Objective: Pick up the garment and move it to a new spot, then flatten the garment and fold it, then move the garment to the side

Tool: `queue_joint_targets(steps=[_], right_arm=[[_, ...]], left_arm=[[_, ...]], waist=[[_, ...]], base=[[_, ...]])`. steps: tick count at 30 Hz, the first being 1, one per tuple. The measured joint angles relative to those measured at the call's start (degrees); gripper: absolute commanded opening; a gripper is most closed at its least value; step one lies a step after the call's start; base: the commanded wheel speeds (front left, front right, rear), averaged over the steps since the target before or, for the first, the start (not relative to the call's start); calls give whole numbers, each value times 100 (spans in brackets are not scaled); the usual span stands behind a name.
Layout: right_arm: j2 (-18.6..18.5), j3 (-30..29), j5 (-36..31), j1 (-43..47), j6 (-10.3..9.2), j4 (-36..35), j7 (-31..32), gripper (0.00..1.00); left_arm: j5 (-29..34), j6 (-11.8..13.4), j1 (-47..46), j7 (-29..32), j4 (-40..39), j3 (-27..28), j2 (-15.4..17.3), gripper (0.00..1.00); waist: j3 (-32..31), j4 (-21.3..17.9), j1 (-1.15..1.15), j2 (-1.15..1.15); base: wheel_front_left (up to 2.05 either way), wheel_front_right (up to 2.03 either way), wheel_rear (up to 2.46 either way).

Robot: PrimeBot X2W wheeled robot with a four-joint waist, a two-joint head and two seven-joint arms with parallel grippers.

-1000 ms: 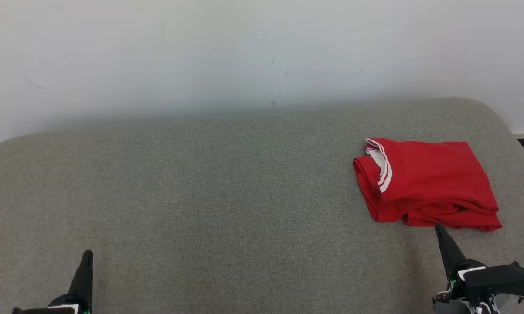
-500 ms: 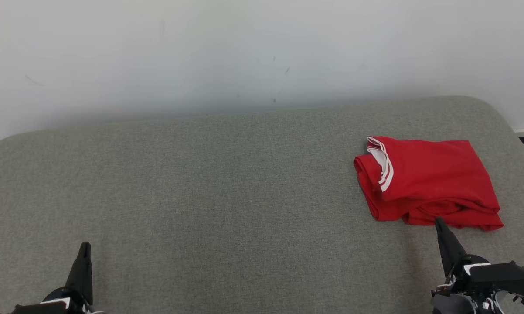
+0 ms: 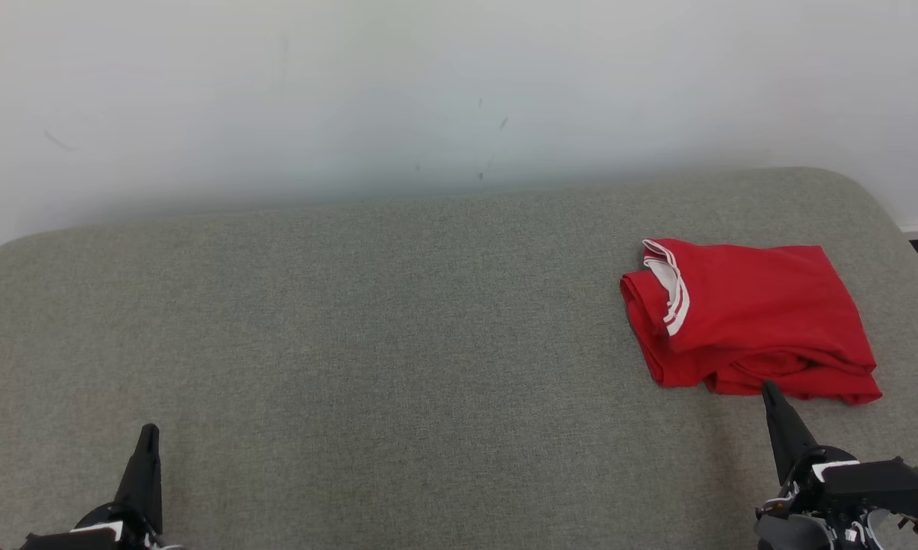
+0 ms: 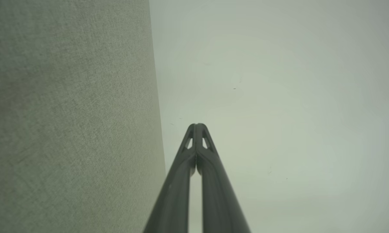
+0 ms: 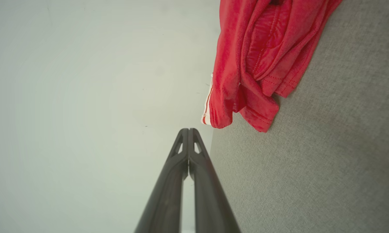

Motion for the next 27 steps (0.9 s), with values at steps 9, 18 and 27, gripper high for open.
queue_joint_targets(steps=[9, 18, 27], right_arm=[[0, 0, 0, -1, 0, 1, 0, 0], [0, 0, 0, -5, 0, 2, 0, 0], [0, 1, 0, -8, 24, 3, 0, 0]], left_arm=[[0, 0, 0, 0, 2, 0, 0, 0], [0, 0, 0, 0, 5, 0, 0, 0], [0, 0, 0, 0, 9, -1, 0, 0]], waist=[[0, 0, 0, 0], [-1, 0, 0, 0], [-1, 0, 0, 0]], base=[[0, 0, 0], [0, 0, 0], [0, 0, 0]])
